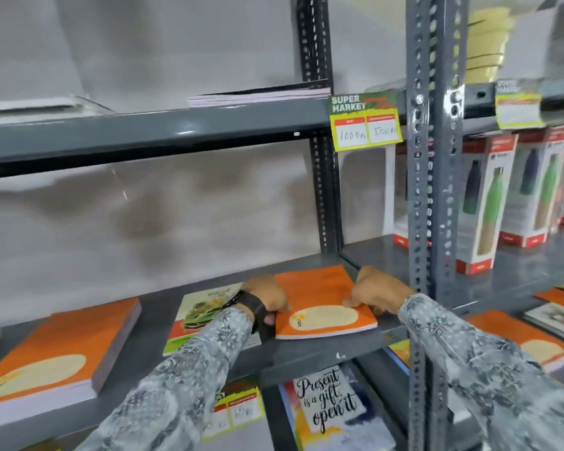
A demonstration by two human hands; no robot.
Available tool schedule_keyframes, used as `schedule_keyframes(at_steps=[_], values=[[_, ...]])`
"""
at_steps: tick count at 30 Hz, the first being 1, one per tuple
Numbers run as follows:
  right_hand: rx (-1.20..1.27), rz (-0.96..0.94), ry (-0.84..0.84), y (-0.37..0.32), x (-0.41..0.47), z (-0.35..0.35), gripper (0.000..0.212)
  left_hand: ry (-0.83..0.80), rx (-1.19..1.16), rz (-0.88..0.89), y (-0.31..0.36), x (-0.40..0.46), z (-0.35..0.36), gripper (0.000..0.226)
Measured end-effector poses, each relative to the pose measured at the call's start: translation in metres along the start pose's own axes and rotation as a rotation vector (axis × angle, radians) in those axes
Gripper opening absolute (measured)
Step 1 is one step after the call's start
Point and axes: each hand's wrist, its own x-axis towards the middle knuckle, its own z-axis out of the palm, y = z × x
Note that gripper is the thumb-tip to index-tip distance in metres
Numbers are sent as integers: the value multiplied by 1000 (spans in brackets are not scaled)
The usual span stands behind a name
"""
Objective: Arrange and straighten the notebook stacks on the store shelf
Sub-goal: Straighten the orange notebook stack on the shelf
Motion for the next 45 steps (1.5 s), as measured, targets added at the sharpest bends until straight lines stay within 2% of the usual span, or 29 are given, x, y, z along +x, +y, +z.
schedule_keyframes(at_steps=[4, 8, 10, 14, 18, 22, 27, 29, 32, 36, 38, 40, 42, 45], values=[[79, -95, 188, -6, 0, 1, 44, 60, -234, -16, -14, 4, -10, 31], [237, -213, 288, -36, -10, 14, 25, 176, -386, 11, -53, 2, -29, 37], [315, -263, 334, -67, -20, 32, 17, 241, -466, 47, -87, -3, -45, 33], [427, -366, 291, -145, -35, 90, 37, 367, -506, 68, -176, -21, -80, 25], [493, -414, 215, -218, -49, 161, 48, 418, -570, -17, -275, -37, -116, 18], [520, -450, 123, -281, -65, 234, 49, 464, -610, -122, -368, -57, -142, 21], [478, -461, 42, -311, -75, 289, 36, 450, -653, -205, -425, -68, -146, 21], [406, -438, 28, -312, -77, 299, 27, 437, -569, -229, -434, -69, -144, 27], [296, -433, -42, -310, -79, 304, 25, 388, -290, -297, -433, -71, -140, 35], [244, -488, -15, -306, -81, 298, 32, 333, -254, -397, -426, -71, -143, 30], [303, -538, 19, -299, -82, 287, 35, 336, -178, -411, -412, -75, -145, 30], [374, -596, 81, -287, -79, 267, 41, 477, -136, -350, -387, -76, -145, 32], [444, -662, 157, -274, -73, 243, 44, 612, -220, -216, -354, -77, -144, 32], [530, -737, 278, -237, -60, 193, 38, 655, -343, -24, -282, -66, -134, 23]])
